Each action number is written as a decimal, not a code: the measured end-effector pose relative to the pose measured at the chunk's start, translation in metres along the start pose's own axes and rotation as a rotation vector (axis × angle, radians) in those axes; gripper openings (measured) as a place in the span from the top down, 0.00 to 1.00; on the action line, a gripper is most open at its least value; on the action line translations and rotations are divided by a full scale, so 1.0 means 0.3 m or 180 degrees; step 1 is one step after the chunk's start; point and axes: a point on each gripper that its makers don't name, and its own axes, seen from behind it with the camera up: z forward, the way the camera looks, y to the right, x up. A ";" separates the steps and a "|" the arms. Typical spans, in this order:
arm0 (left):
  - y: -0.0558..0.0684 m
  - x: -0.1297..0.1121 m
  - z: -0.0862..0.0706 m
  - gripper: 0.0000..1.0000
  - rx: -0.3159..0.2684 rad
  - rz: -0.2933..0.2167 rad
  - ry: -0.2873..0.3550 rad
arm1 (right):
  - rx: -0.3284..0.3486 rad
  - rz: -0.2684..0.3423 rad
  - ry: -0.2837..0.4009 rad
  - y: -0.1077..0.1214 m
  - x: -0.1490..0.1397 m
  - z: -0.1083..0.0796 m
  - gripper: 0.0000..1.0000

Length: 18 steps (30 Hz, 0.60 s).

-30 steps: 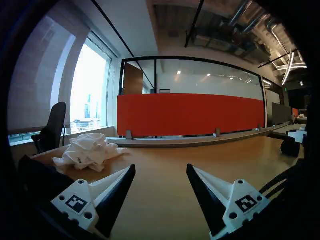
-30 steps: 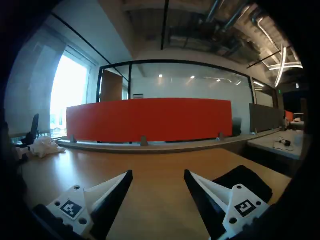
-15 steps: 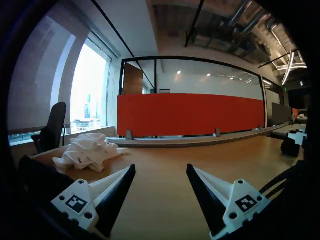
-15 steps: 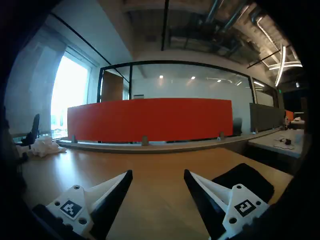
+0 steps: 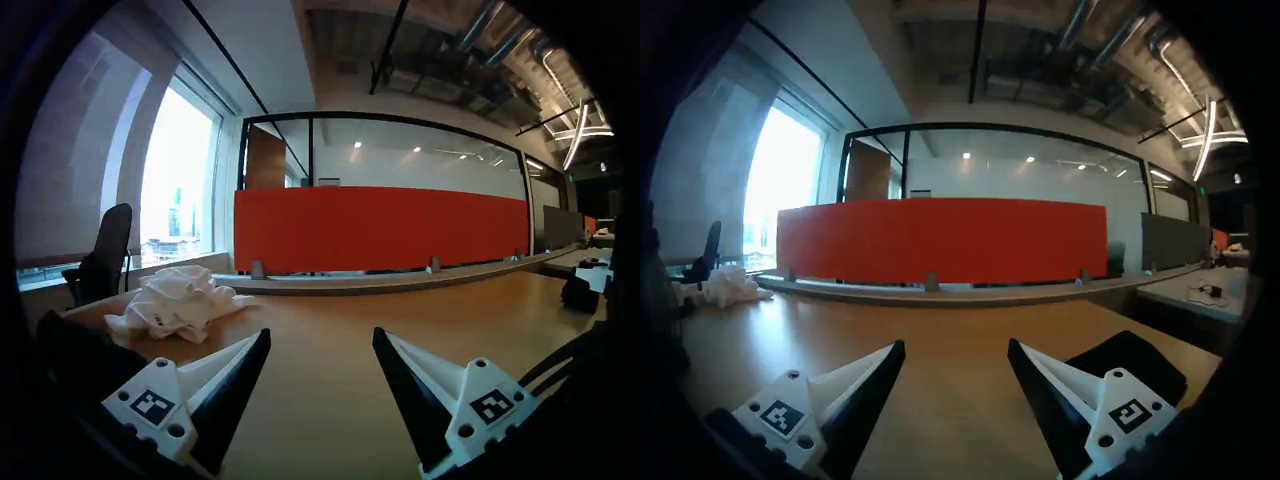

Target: Fold towel

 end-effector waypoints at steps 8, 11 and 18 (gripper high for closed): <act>-0.002 0.001 0.000 0.06 0.0000 0.0000 0.0000 | 0.0000 -0.0001 0.0000 0.000 0.000 -0.002 0.00; -0.001 0.002 0.000 0.06 0.0000 0.0000 0.0000 | -0.0003 -0.0002 0.0000 -0.001 0.000 -0.003 0.00; 0.003 0.002 0.002 0.06 -0.0001 -0.0002 0.0000 | -0.0013 -0.0003 0.0001 0.001 0.001 -0.003 0.00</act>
